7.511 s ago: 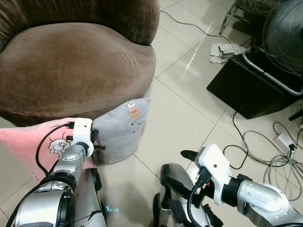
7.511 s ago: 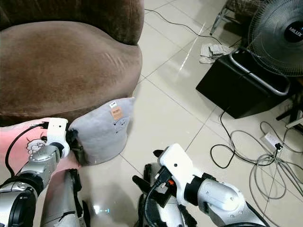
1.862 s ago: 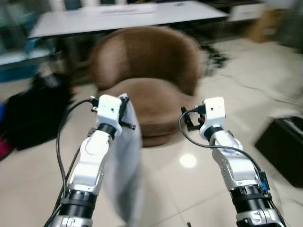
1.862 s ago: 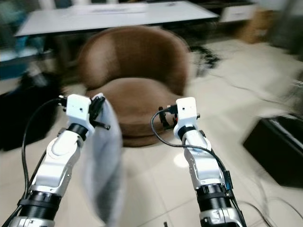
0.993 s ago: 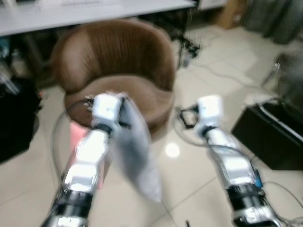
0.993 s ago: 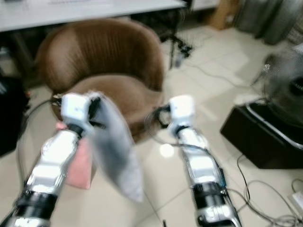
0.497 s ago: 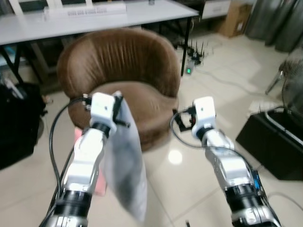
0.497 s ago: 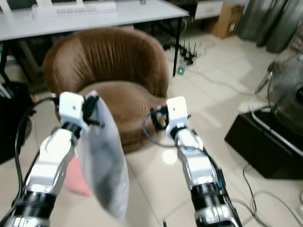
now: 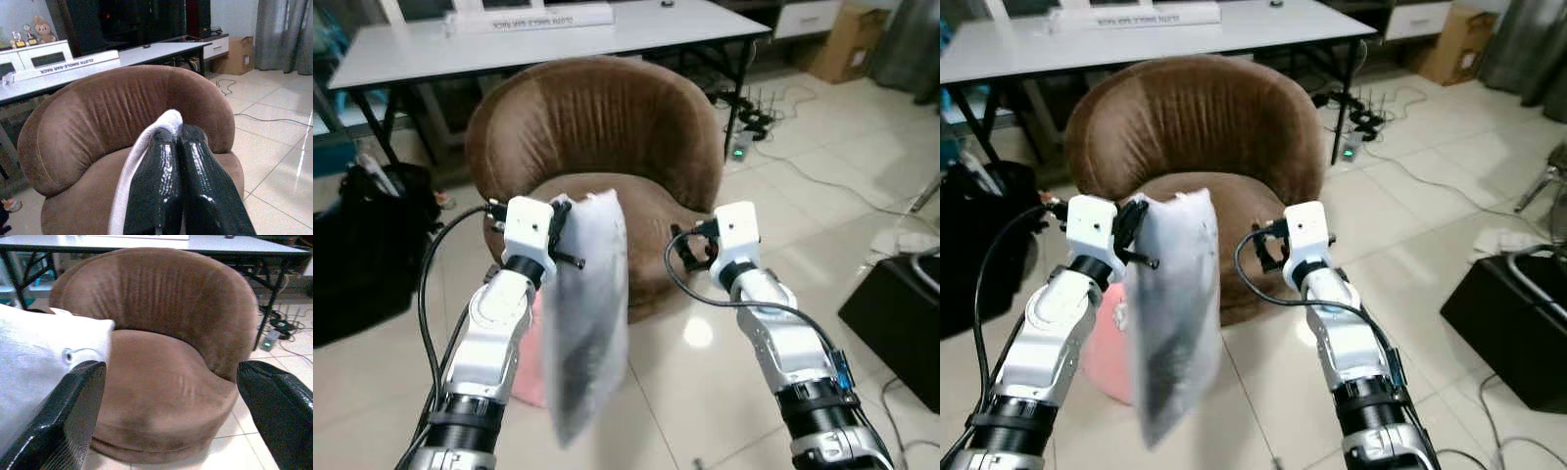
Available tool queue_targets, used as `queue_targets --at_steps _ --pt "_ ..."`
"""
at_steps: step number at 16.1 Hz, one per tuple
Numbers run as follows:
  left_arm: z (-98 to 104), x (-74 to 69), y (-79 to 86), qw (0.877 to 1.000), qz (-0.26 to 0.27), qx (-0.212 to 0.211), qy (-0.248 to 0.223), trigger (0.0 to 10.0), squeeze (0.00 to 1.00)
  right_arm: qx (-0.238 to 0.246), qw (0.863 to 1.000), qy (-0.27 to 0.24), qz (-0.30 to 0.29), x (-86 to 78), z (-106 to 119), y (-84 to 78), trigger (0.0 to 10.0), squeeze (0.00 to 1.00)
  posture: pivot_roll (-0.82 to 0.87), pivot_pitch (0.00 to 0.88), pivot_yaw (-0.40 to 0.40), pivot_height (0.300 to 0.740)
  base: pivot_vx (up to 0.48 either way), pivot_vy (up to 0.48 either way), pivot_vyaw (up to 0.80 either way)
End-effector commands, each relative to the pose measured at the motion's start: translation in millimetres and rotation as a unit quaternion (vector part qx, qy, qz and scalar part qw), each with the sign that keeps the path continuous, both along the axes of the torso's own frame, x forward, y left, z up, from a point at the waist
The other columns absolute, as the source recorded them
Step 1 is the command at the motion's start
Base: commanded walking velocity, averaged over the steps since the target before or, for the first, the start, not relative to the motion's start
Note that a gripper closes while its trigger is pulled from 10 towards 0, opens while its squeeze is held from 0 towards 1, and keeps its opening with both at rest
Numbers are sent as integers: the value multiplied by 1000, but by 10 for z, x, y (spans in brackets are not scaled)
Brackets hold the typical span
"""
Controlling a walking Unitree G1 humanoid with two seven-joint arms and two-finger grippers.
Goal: Move the pillow to the sofa from floor
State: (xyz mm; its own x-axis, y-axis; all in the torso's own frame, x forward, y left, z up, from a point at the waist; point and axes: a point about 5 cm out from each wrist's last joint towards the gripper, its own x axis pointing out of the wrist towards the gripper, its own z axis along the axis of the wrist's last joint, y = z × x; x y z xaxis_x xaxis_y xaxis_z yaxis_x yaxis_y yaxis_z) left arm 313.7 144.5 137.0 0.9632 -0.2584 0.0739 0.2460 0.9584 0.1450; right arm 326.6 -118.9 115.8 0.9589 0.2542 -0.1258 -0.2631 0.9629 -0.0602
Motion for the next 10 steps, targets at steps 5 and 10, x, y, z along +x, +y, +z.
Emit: queue_targets --at_steps 5,10 --pt "154 22 -127 999 -27 -5 -34 10000 0 5 1000 -3 -25 11 11 -131 10000 0 28 0 40 740 391 0 0" --pt "144 22 -139 999 -30 -5 -34 10000 0 8 999 -4 -31 18 21 -161 10000 0 20 0 45 740 397 0 -640"
